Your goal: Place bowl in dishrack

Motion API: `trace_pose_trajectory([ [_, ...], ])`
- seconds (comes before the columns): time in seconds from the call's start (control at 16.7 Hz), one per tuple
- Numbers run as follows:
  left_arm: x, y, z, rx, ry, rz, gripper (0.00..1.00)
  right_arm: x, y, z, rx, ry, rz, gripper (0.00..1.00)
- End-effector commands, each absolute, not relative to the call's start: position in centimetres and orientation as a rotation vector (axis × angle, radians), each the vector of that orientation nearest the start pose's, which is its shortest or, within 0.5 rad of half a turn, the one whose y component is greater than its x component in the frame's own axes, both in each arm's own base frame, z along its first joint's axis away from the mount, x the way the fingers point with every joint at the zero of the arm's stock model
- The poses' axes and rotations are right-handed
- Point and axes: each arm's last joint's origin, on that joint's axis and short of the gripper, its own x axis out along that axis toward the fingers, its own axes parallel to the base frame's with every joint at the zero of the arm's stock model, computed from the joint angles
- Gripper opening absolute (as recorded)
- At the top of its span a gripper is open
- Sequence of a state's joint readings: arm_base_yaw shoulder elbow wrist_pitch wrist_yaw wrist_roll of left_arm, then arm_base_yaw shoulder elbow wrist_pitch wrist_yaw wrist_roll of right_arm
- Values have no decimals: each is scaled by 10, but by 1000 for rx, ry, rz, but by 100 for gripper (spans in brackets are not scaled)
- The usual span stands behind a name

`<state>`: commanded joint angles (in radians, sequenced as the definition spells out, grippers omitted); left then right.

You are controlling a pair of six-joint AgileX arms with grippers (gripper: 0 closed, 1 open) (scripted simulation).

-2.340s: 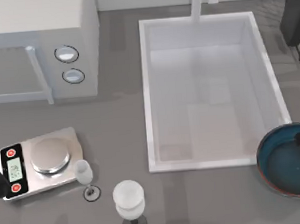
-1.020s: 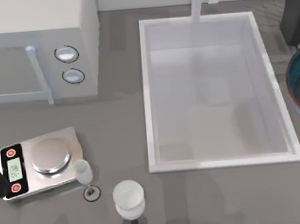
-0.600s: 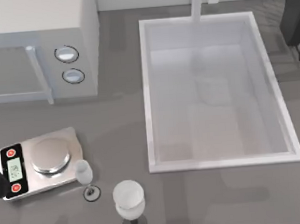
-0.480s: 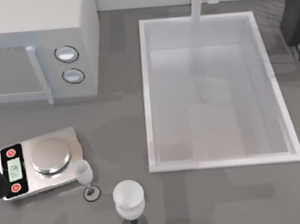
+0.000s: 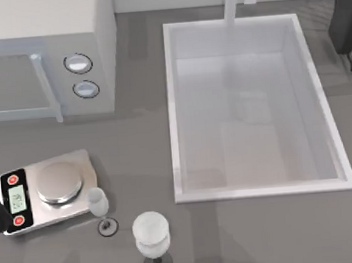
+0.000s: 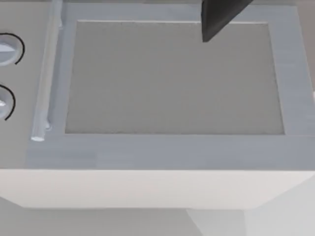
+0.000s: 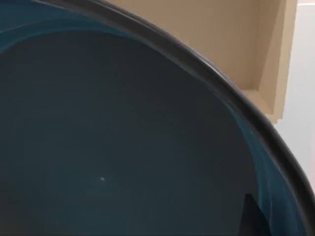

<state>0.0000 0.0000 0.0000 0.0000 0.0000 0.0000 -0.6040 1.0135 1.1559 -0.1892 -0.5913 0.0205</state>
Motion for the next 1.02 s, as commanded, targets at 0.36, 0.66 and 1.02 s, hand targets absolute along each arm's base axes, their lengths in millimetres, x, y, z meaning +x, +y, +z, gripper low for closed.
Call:
trace_pose_trajectory([
  [0.36,106,-1,160,0,0,0,100,179,-106,419,0,0,-10,0],
  [0.66,106,-1,160,0,0,0,100,200,-114,411,4,4,-5,0],
  [1.02,106,-1,160,0,0,0,100,296,-139,344,4,7,-7,0],
])
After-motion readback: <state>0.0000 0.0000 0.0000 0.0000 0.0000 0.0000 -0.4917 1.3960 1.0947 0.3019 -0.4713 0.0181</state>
